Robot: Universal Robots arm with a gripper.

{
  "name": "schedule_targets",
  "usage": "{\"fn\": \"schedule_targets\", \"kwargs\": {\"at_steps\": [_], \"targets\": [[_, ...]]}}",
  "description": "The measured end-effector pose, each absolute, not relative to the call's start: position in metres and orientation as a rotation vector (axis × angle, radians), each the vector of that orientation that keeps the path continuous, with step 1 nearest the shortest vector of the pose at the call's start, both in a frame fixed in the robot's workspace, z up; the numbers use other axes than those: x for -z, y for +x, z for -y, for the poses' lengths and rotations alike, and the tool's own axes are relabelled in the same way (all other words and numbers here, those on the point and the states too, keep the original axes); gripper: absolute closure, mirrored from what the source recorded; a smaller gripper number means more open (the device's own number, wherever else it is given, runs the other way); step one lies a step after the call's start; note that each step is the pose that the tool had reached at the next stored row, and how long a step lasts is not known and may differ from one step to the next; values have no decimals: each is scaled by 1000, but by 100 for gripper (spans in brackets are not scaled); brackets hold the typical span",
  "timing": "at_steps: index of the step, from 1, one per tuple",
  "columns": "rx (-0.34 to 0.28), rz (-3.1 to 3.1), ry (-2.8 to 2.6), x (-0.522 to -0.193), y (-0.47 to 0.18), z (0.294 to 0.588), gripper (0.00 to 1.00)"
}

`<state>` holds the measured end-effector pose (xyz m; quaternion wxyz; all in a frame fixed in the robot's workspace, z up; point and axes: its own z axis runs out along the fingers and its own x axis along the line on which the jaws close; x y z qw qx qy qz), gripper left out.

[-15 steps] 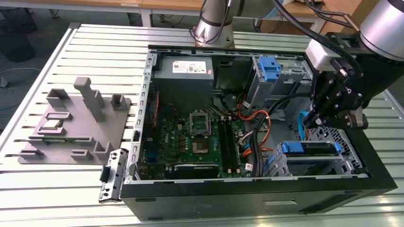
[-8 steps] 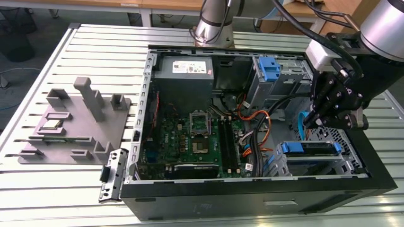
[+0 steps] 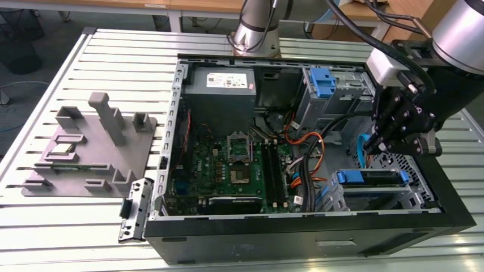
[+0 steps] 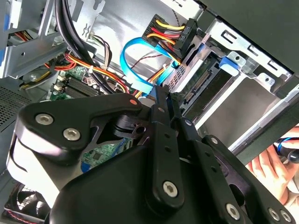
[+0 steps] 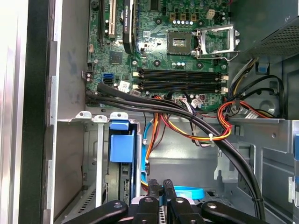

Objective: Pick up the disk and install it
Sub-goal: 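Insert the first disk wire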

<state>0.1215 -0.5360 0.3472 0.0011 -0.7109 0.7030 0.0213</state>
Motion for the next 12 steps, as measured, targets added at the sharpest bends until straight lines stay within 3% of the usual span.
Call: {"fn": "schedule_targets", "kwargs": {"at_steps": [12], "targets": [[-67,-2207,-2232,-347,121,538,84]]}}
